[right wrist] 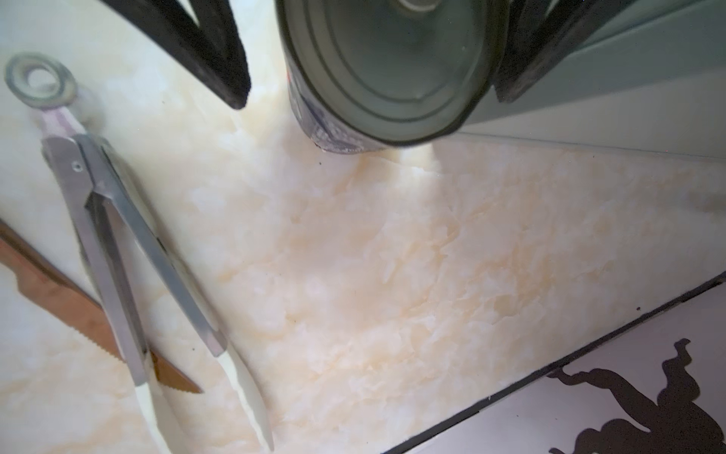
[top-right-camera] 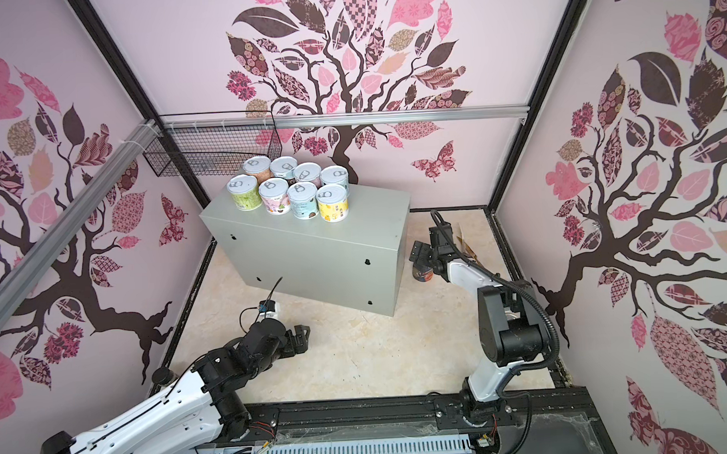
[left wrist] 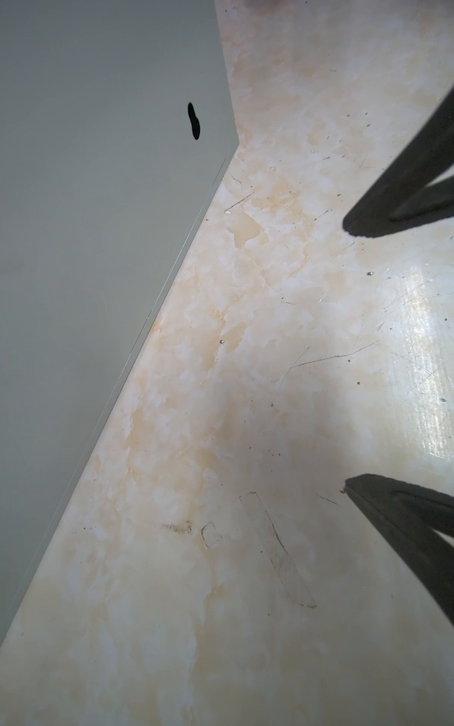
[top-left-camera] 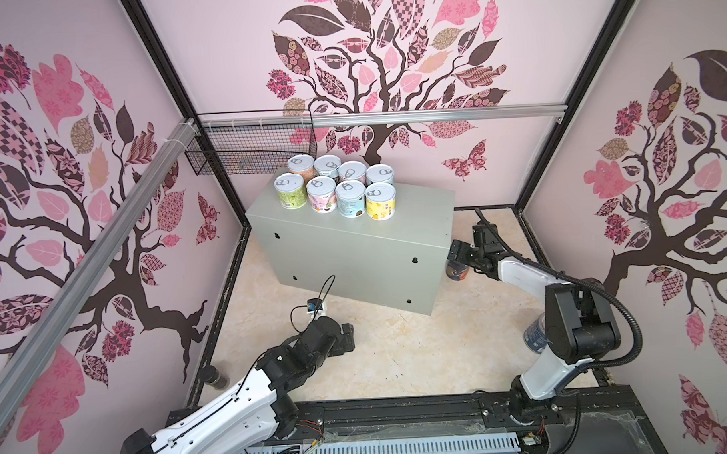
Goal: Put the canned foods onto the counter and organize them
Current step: 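Lower the right gripper over the red-labelled can beside the cabinet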
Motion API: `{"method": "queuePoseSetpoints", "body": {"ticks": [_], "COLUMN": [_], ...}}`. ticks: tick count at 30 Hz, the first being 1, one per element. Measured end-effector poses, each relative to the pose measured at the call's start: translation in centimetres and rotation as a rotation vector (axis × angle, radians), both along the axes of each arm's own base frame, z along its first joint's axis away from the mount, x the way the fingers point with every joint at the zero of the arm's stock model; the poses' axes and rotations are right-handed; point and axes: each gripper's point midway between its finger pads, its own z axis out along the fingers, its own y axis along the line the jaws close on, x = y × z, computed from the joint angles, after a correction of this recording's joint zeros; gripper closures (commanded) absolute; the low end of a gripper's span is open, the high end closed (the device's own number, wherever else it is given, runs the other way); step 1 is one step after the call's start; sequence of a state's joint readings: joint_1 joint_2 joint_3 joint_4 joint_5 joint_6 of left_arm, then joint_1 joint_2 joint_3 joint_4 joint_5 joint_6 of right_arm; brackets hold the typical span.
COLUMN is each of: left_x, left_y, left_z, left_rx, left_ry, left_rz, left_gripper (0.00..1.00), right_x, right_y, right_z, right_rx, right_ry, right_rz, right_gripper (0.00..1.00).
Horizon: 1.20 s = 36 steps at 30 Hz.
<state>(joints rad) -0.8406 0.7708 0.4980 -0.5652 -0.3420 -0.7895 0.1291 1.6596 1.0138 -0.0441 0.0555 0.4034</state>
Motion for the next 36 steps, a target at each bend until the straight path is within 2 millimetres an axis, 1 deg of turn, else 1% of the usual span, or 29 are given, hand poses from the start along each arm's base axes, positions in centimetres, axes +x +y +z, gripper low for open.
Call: {"method": "queuePoseSetpoints", "body": {"ticks": [4, 9, 12, 16, 20, 24, 28, 30, 34, 36], "left_x": [0.4, 0.7, 0.7, 0.4, 0.2, 0.2, 0.3, 0.3, 0.3, 0.3], "left_y": [-0.8, -1.1, -1.0, -0.5, 0.1, 0.1, 0.1, 0.1, 0.1, 0.0], "left_z": [1.0, 2.3, 2.8, 3.1, 3.8, 3.8, 3.4, 3.4, 3.5, 3.4], "left_rx": [-0.004, -0.011, -0.015, -0.014, -0.024, -0.023, -0.007, -0.007, -0.008, -0.009], "left_ry": [0.0, -0.021, -0.03, -0.036, -0.06, -0.062, -0.051, -0.052, -0.053, -0.053], "left_rz": [-0.018, -0.029, -0.028, -0.024, -0.013, -0.011, -0.012, -0.012, -0.012, -0.013], "left_gripper": [0.02, 0.02, 0.02, 0.02, 0.02, 0.02, 0.02, 0.02, 0.02, 0.02], "right_x": [-2.1, -4.4, -5.0, -5.5, -6.6, -7.1, -7.3, -7.2, -6.6, -6.4], "right_y": [-0.8, -2.7, -3.3, -3.4, -3.5, -3.0, -1.6, -1.1, -1.1, -1.1], "right_z": [-0.8, -1.3, -1.2, -0.6, -0.1, -0.4, -0.6, -0.4, 0.2, -0.1], "right_rx": [-0.015, -0.045, -0.056, -0.054, -0.049, -0.064, -0.093, -0.096, -0.083, -0.068], "right_ry": [0.022, 0.033, 0.033, -0.009, -0.071, -0.097, -0.118, -0.13, -0.168, -0.165], "right_rz": [-0.019, -0.065, -0.081, -0.081, -0.083, -0.075, -0.048, -0.038, -0.061, -0.08], "right_gripper": [0.0, 0.0, 0.0, 0.0, 0.0, 0.0, 0.0, 0.0, 0.0, 0.0]}}
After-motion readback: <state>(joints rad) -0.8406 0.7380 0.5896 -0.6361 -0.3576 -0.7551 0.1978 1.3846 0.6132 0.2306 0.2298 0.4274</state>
